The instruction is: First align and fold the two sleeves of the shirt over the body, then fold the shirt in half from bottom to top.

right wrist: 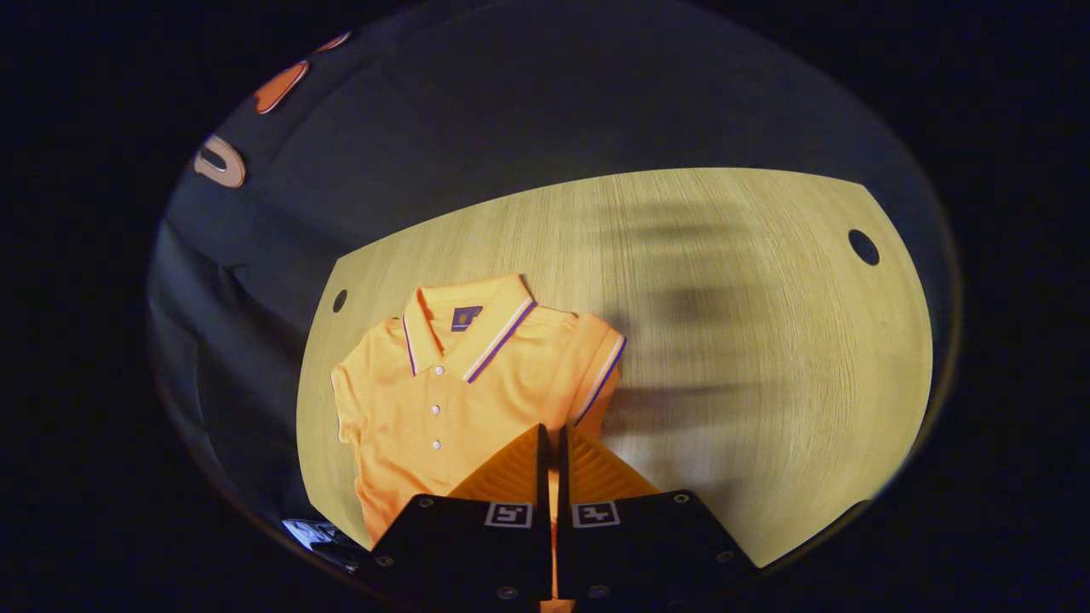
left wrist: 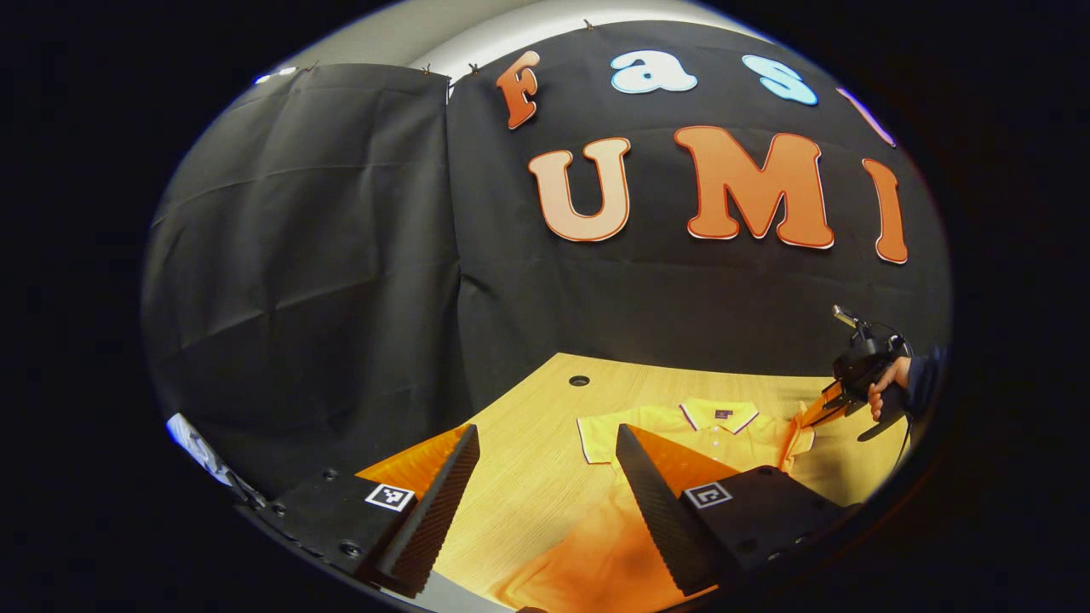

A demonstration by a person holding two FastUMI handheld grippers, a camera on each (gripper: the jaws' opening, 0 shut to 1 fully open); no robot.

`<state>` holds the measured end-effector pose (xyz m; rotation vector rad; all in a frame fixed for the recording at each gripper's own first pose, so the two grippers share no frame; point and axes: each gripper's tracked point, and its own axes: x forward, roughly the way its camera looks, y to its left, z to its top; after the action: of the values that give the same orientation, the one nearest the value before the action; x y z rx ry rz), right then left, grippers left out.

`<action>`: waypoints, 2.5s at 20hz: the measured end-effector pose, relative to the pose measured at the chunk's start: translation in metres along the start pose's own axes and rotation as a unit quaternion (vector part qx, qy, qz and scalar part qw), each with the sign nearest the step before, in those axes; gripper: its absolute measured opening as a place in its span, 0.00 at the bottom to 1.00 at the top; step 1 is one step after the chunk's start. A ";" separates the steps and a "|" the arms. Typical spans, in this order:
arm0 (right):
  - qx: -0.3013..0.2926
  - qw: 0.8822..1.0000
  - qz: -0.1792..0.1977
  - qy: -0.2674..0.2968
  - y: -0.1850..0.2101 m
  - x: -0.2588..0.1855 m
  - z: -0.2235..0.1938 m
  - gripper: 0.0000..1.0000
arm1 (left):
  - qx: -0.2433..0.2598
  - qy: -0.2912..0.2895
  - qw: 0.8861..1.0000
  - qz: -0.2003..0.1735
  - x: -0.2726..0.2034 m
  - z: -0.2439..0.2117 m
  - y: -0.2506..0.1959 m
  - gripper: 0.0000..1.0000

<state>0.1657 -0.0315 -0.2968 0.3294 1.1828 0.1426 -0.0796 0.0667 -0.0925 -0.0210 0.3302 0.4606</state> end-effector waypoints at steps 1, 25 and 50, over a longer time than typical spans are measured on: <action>-0.002 1.000 0.009 -0.003 0.008 0.000 0.003 0.05 | -0.001 0.001 1.000 0.000 0.001 0.000 0.001 0.99; 0.018 0.953 -0.138 -0.269 0.010 -0.171 -0.024 0.95 | -0.053 0.389 0.898 -0.197 0.263 -0.123 -0.056 0.98; 0.079 0.929 -0.208 -0.295 0.023 -0.247 -0.158 0.96 | 0.052 0.496 0.848 -0.182 0.357 -0.190 -0.130 0.14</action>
<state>-0.0717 -0.0511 -0.1248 0.2311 0.6400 -0.4043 0.2199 0.0868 -0.3927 -0.2197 1.3511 0.0100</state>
